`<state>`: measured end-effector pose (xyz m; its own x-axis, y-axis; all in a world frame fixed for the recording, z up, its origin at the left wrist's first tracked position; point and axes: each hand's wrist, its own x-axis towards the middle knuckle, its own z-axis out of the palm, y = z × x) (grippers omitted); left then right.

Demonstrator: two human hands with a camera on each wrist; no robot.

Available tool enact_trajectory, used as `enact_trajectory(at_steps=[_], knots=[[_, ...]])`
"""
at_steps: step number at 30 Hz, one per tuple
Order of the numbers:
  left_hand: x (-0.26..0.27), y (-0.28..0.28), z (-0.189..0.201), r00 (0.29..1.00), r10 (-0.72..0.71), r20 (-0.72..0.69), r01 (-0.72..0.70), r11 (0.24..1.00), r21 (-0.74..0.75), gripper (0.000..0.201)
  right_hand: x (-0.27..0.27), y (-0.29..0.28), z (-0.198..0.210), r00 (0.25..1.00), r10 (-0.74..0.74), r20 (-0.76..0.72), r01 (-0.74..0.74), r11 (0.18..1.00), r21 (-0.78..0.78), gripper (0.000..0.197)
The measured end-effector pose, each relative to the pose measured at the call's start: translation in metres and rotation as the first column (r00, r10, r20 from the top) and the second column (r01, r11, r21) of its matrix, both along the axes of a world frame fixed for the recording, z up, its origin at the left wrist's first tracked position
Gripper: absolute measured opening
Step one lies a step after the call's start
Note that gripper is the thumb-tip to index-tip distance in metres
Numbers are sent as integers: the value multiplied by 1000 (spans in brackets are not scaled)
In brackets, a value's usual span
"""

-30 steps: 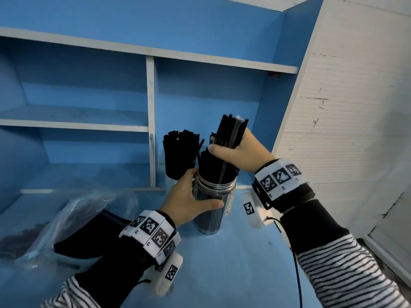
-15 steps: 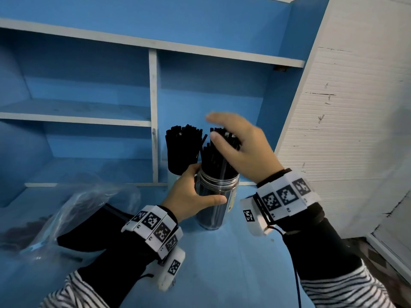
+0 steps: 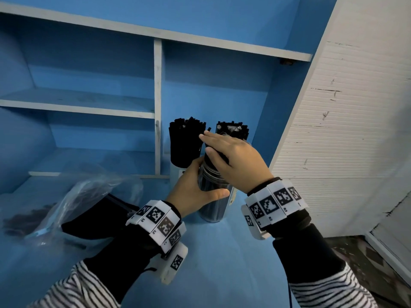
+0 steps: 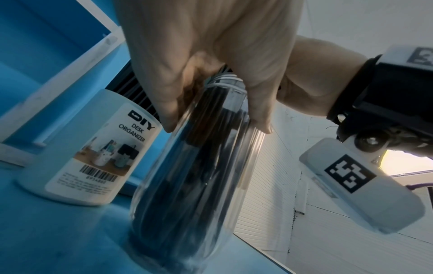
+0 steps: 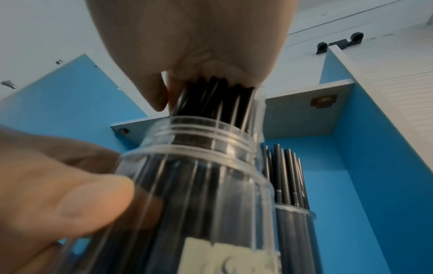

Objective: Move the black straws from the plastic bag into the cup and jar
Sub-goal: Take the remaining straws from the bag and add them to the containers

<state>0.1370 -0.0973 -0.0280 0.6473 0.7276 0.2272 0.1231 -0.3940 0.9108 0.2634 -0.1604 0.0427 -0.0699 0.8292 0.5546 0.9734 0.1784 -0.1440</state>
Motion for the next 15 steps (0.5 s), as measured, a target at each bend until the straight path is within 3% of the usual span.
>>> enact_trajectory(at_steps=[3, 7, 10, 12, 15], knots=[[-5, 1, 5, 998, -53, -33, 54, 998, 18, 86, -1, -1, 5, 1000, 15, -18, -16, 1000, -22, 47], [-27, 2, 11, 996, -7, -84, 12, 998, 54, 107, -9, -7, 8, 992, 62, -106, -56, 996, 64, 49], [-57, -2, 21, 994, 109, -9, -109, 994, 17, 74, -28, -15, 9, 983, 129, -133, -91, 961, 261, 38], [-85, -2, 29, 987, 159, -11, -157, 983, 92, 49, -46, -20, 7, 976, 177, -126, -124, 930, 347, 27], [-126, 1, 41, 968, 245, -62, -218, 933, 285, 33, -71, -23, -7, 938, 251, -238, -190, 949, 251, 18]])
